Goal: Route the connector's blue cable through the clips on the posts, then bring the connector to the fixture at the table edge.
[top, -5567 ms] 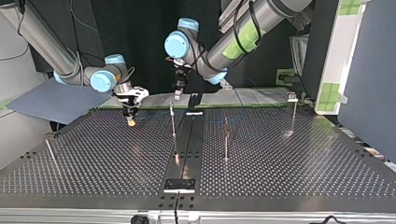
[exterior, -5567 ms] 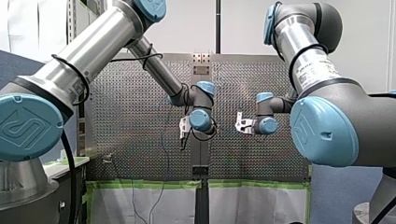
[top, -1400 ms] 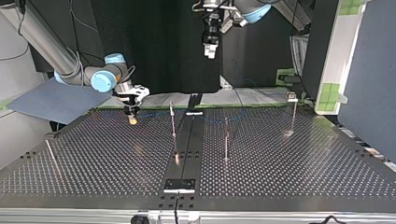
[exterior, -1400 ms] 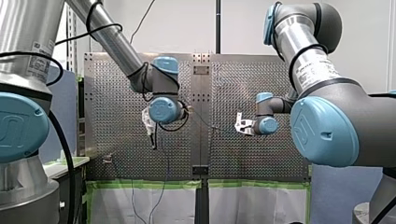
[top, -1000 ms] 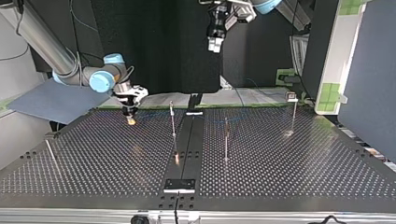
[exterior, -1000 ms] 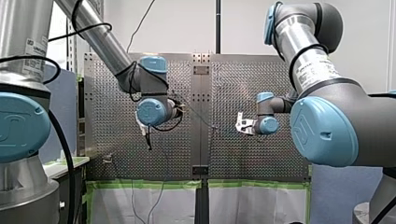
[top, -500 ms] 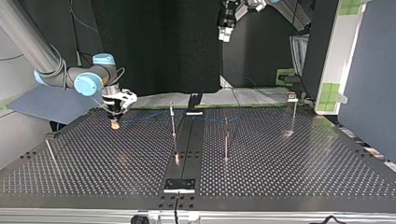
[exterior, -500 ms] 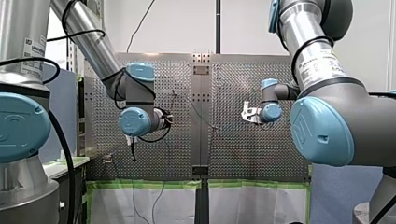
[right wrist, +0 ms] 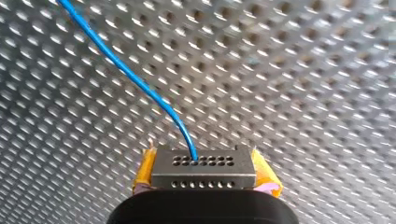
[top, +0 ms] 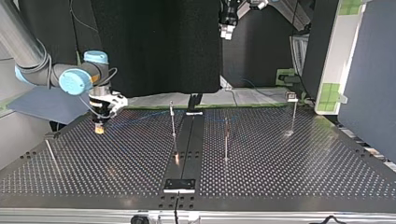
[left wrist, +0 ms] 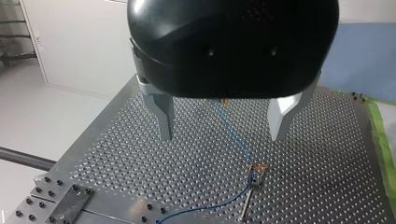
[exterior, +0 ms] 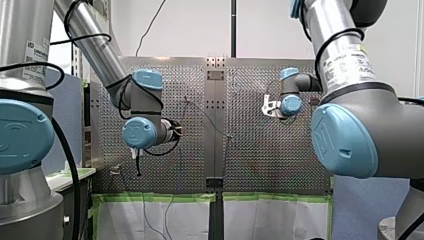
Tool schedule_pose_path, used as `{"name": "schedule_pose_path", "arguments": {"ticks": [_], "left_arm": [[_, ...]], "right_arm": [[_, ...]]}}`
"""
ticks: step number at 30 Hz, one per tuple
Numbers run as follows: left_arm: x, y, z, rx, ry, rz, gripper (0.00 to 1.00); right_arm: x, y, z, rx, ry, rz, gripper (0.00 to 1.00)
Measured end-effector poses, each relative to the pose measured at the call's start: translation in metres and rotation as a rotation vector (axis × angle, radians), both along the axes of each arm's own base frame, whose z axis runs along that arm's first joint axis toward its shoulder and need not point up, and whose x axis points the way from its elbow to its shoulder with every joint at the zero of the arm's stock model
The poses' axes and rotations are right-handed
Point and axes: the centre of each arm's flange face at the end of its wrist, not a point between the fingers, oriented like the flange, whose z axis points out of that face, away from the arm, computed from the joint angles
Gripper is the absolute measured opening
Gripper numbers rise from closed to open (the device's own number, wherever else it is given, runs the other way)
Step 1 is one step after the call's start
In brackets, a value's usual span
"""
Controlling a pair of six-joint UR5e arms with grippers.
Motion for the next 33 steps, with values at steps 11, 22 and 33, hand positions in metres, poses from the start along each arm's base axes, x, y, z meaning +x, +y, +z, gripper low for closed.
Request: {"name": "schedule_pose_path", "arguments": {"ticks": [11, 22, 33], "left_arm": [[0.001, 0.002, -0.001, 0.005, 0.002, 0.009, 1.0], [0.001, 0.005, -0.003, 0.022, 0.017, 0.019, 1.0], [0.003, 0.007, -0.003, 0.032, 0.023, 0.033, 1.0]], "right_arm": [[-0.018, 0.01, 0.06, -0.072, 0.054, -0.098, 0.0], [-0.042, 0.016, 0.117, -0.15, 0.049, -0.096, 0.0], [-0.074, 0.026, 0.148, -0.191, 0.071, -0.062, 0.0]]}}
